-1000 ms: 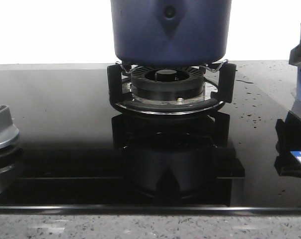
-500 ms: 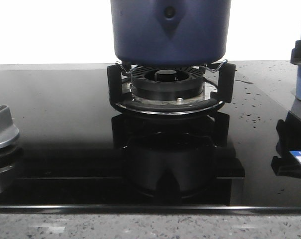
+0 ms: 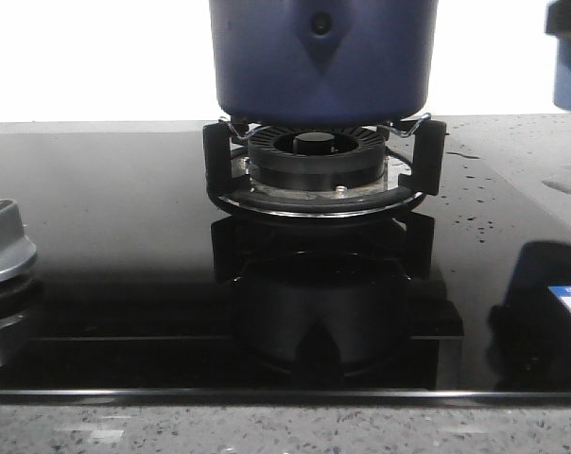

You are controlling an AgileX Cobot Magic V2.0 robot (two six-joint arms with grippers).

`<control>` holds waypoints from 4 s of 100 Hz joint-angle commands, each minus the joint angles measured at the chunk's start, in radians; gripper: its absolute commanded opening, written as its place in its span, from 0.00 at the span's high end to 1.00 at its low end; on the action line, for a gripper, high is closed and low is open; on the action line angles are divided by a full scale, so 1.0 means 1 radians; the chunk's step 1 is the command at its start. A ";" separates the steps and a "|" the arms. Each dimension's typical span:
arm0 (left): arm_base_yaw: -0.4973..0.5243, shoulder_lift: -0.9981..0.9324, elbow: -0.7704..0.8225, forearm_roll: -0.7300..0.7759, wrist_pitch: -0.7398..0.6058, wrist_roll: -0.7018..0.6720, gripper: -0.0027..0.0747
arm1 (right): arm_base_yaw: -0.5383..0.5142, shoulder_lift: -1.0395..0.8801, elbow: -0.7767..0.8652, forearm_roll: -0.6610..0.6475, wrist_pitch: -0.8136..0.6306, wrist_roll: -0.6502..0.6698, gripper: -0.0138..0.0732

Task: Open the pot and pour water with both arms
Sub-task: 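Tilt the cup over the open saucepan with the right gripper, then lower the empty cup onto the counter and open the right gripper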

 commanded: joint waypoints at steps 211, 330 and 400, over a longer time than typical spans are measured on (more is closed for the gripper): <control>0.125 -0.199 0.142 -0.166 -0.133 -0.012 0.68 | 0.219 0.289 -0.784 -1.159 0.547 -0.005 0.34; 0.125 -0.199 0.142 -0.166 -0.123 -0.012 0.68 | 0.219 0.339 -0.854 -1.968 0.563 -0.005 0.34; 0.043 -0.190 0.142 -0.159 -0.160 0.058 0.68 | 0.235 0.255 -0.854 -1.552 0.861 0.579 0.34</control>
